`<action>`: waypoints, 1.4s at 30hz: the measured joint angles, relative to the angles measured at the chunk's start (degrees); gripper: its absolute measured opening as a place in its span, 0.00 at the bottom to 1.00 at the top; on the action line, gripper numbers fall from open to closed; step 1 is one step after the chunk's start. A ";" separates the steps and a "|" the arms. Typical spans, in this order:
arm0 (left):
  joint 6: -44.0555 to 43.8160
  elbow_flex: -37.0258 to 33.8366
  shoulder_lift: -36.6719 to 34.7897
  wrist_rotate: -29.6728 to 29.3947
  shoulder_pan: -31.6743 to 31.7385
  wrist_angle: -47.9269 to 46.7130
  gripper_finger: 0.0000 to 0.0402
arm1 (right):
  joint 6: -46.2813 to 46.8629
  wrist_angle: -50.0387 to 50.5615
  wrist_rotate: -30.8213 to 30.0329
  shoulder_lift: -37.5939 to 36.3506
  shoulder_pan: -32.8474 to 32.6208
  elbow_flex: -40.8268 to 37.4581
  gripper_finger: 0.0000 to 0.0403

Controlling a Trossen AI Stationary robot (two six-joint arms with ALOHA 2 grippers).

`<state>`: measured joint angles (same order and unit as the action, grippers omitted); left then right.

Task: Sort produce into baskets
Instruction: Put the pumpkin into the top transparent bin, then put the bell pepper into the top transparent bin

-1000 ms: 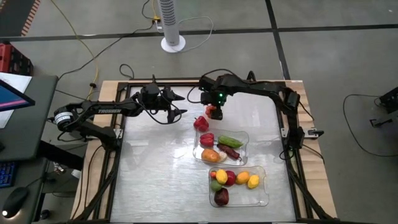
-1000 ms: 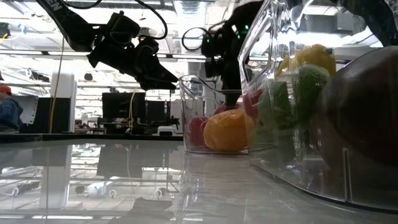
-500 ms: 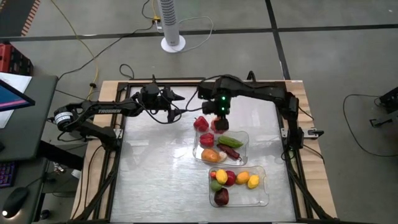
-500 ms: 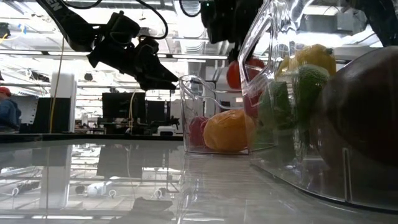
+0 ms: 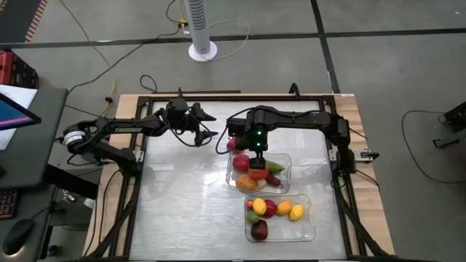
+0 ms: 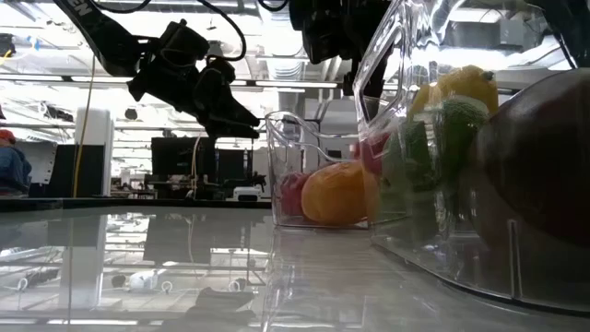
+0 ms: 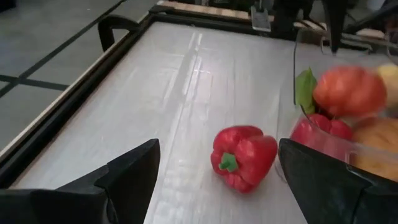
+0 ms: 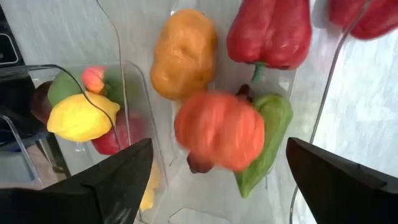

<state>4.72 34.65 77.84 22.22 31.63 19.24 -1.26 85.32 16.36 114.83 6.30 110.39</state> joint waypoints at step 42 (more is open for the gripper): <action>23.08 12.04 23.65 1.68 -9.10 1.76 0.99 | 13.78 -33.13 -7.41 -29.29 -3.42 -39.44 0.94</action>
<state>27.80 46.70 101.49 23.89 22.52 21.00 12.52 52.20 8.95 85.54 2.88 70.95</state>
